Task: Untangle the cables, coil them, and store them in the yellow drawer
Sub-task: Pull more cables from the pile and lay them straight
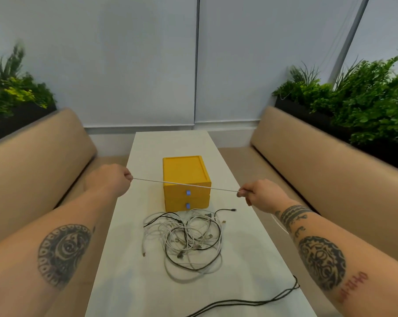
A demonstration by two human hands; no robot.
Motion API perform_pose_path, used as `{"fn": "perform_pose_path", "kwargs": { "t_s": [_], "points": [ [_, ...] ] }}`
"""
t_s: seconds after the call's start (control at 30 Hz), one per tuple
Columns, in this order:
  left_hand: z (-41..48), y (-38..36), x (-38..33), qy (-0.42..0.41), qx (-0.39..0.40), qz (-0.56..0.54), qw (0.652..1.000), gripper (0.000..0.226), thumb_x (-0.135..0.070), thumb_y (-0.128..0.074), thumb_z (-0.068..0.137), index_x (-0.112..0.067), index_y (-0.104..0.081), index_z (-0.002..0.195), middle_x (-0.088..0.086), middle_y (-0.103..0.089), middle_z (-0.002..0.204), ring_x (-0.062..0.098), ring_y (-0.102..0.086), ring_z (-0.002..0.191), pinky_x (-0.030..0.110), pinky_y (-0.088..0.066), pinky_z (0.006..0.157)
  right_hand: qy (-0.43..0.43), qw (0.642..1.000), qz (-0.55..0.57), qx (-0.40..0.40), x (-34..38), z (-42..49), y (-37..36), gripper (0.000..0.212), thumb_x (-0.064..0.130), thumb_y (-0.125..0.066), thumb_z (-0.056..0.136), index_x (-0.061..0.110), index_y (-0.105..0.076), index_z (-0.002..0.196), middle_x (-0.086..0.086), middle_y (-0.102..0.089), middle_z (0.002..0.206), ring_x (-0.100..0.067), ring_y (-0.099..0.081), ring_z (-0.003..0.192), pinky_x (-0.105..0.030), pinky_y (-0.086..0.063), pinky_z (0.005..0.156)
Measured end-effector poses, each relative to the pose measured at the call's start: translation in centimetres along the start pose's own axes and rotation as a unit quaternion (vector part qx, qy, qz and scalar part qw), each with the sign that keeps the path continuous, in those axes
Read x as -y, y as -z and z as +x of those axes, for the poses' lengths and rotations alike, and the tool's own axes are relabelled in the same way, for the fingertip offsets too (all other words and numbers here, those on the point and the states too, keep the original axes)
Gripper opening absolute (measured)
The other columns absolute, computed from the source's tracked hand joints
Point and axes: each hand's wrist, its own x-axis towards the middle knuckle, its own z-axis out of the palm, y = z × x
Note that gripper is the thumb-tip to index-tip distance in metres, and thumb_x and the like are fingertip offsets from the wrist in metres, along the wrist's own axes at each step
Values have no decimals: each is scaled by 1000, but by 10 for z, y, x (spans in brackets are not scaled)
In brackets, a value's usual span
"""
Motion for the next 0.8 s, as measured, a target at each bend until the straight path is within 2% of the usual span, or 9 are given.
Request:
{"fn": "perform_pose_path", "kwargs": {
  "t_s": [0.17, 0.23, 0.33, 0.43, 0.5, 0.57, 0.63, 0.7, 0.8],
  "points": [
    [-6, -20, 7, -1, 11, -15, 1000, 16, -41, -52, 92, -41, -68, 93, -5, -66, 97, 25, -56, 88, 29, -42, 70, -52, 999, 14, 10, -35, -21, -20, 27, 40, -49, 99, 50, -58, 76, 22, -68, 74, 4, -58, 74, -23, -40, 65],
    [-6, -23, 10, 8, 12, -24, 1000, 16, -41, -54, 93, -43, -69, 98, -3, -69, 106, 26, -58, 93, 30, -42, 70, -68, 997, 8, 19, -46, -33, -29, 29, 39, -47, 100, 51, -56, 75, 22, -68, 76, 6, -56, 74, -21, -37, 62],
    [-6, -24, 16, 30, 13, -27, 999, 17, -39, -55, 93, -40, -70, 102, -4, -65, 99, 25, -55, 90, 29, -41, 69, -92, 995, 9, 23, -56, -49, -41, 29, 40, -47, 101, 51, -57, 76, 24, -68, 78, 6, -55, 75, -21, -36, 61],
    [-9, -23, 22, 25, 10, -10, 1000, 19, -41, -54, 96, -38, -71, 104, 2, -68, 107, 28, -57, 92, 29, -42, 71, -113, 993, 20, 24, -63, -59, -51, 30, 40, -47, 101, 48, -58, 75, 34, -64, 73, 2, -57, 76, -23, -38, 62],
    [-10, -21, 27, 26, 8, -7, 1000, 19, -42, -54, 96, -37, -71, 102, 4, -69, 108, 29, -56, 90, 30, -44, 73, -136, 990, 18, 28, -70, -63, -58, 32, 40, -47, 101, 45, -59, 72, 43, -57, 69, 5, -54, 73, -25, -41, 67],
    [-11, -21, 31, 28, -2, -7, 1000, 18, -42, -55, 95, -36, -71, 100, 4, -69, 109, 29, -56, 90, 31, -47, 75, -150, 988, -9, 29, -78, -68, -63, 32, 43, -44, 101, 45, -61, 73, 49, -54, 70, 10, -51, 73, -33, -45, 85],
    [-9, -21, 37, 31, -10, -11, 999, 17, -39, -55, 96, -36, -72, 100, 4, -69, 109, 27, -54, 88, 32, -47, 74, -154, 988, -11, 31, -85, -71, -67, 31, 43, -44, 101, 45, -62, 77, 43, -60, 76, 10, -52, 77, -37, -45, 92],
    [-5, -22, 45, 36, -12, -16, 999, 19, -40, -55, 97, -38, -72, 103, 4, -69, 111, 29, -58, 93, 33, -47, 74, -153, 988, 19, 29, -92, -71, -69, 30, 38, -47, 101, 39, -65, 78, 27, -68, 79, 3, -57, 80, -33, -50, 83],
    [0, -23, 60, 57, -5, -29, 998, 19, -43, -57, 94, -38, -73, 104, 4, -69, 110, 33, -61, 99, 36, -53, 79, -148, 988, 30, 13, -98, -73, -71, 29, 34, -50, 101, 36, -67, 77, 21, -69, 83, -5, -61, 80, -33, -51, 77]
  ]
}}
